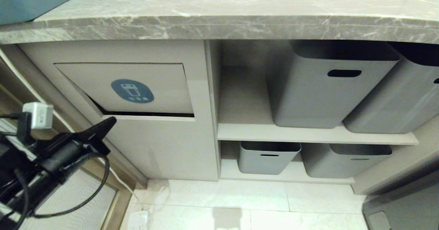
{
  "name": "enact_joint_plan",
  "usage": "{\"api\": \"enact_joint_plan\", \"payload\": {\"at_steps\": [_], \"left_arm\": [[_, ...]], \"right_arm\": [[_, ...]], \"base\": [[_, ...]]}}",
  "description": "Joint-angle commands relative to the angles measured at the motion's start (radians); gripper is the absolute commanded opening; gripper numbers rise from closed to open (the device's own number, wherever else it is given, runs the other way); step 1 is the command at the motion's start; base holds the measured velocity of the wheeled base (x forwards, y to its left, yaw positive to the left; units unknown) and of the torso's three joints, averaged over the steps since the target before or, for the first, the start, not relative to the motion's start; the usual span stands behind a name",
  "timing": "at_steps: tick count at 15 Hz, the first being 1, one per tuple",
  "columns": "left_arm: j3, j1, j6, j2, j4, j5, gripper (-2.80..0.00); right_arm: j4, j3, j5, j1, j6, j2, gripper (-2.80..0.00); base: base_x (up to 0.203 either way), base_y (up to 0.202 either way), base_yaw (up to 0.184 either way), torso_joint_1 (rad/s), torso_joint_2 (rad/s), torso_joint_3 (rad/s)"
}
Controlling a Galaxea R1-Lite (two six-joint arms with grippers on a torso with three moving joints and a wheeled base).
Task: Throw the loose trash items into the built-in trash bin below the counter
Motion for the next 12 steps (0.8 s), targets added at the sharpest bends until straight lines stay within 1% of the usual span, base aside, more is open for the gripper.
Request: {"api": "enact_joint_plan", "payload": {"at_steps": [1, 2, 3, 4, 5, 6, 7, 8, 9, 10, 11, 12], "left_arm": [[0.112, 0.003, 0.000, -0.159, -0.008, 0.001, -2.80], [0.184, 0.007, 0.001, -0.235, -0.003, 0.005, -2.80], [0.214, 0.013, 0.002, -0.331, 0.038, 0.009, -2.80], [0.213, 0.018, 0.003, -0.449, 0.124, 0.010, -2.80], [0.203, 0.022, 0.004, -0.584, 0.255, 0.012, -2.80], [0.182, 0.026, 0.007, -0.736, 0.438, 0.014, -2.80], [0.159, 0.029, 0.011, -0.879, 0.626, 0.016, -2.80], [0.135, 0.031, 0.024, -1.039, 0.846, 0.023, -2.80], [0.117, 0.037, 0.041, -1.189, 1.040, 0.037, -2.80], [0.108, 0.044, 0.056, -1.319, 1.198, 0.062, -2.80], [0.109, 0.051, 0.071, -1.434, 1.336, 0.105, -2.80], [0.118, 0.056, 0.079, -1.518, 1.425, 0.163, -2.80]], "right_arm": [[0.000, 0.002, 0.000, 0.000, 0.000, 0.001, -2.80], [0.000, 0.001, 0.000, 0.000, 0.000, 0.001, -2.80], [0.000, 0.002, 0.000, 0.000, 0.001, 0.001, -2.80], [-0.002, 0.002, 0.000, 0.000, 0.001, 0.001, -2.80], [0.000, 0.002, 0.000, 0.000, 0.001, 0.001, -2.80], [0.000, 0.002, 0.000, 0.000, 0.001, 0.001, -2.80], [0.000, 0.002, 0.000, 0.000, 0.001, 0.001, -2.80], [0.000, 0.001, 0.000, 0.000, 0.001, 0.001, -2.80], [-0.001, 0.000, 0.000, 0.000, 0.001, 0.001, -2.80], [0.000, 0.002, 0.000, 0.000, 0.001, 0.001, -2.80], [-0.002, 0.002, 0.000, 0.000, 0.000, 0.001, -2.80], [-0.001, 0.002, 0.000, 0.000, 0.001, 0.001, -2.80]], "base": [[0.000, 0.000, 0.000, 0.000, 0.00, 0.000], [0.000, 0.000, 0.000, 0.000, 0.00, 0.000], [0.000, 0.000, 0.000, 0.000, 0.00, 0.000], [0.000, 0.000, 0.000, 0.000, 0.00, 0.000], [0.000, 0.000, 0.000, 0.000, 0.00, 0.000], [0.000, 0.000, 0.000, 0.000, 0.00, 0.000], [0.000, 0.000, 0.000, 0.000, 0.00, 0.000], [0.000, 0.000, 0.000, 0.000, 0.00, 0.000], [0.000, 0.000, 0.000, 0.000, 0.00, 0.000], [0.000, 0.000, 0.000, 0.000, 0.00, 0.000], [0.000, 0.000, 0.000, 0.000, 0.00, 0.000], [0.000, 0.000, 0.000, 0.000, 0.00, 0.000]]}}
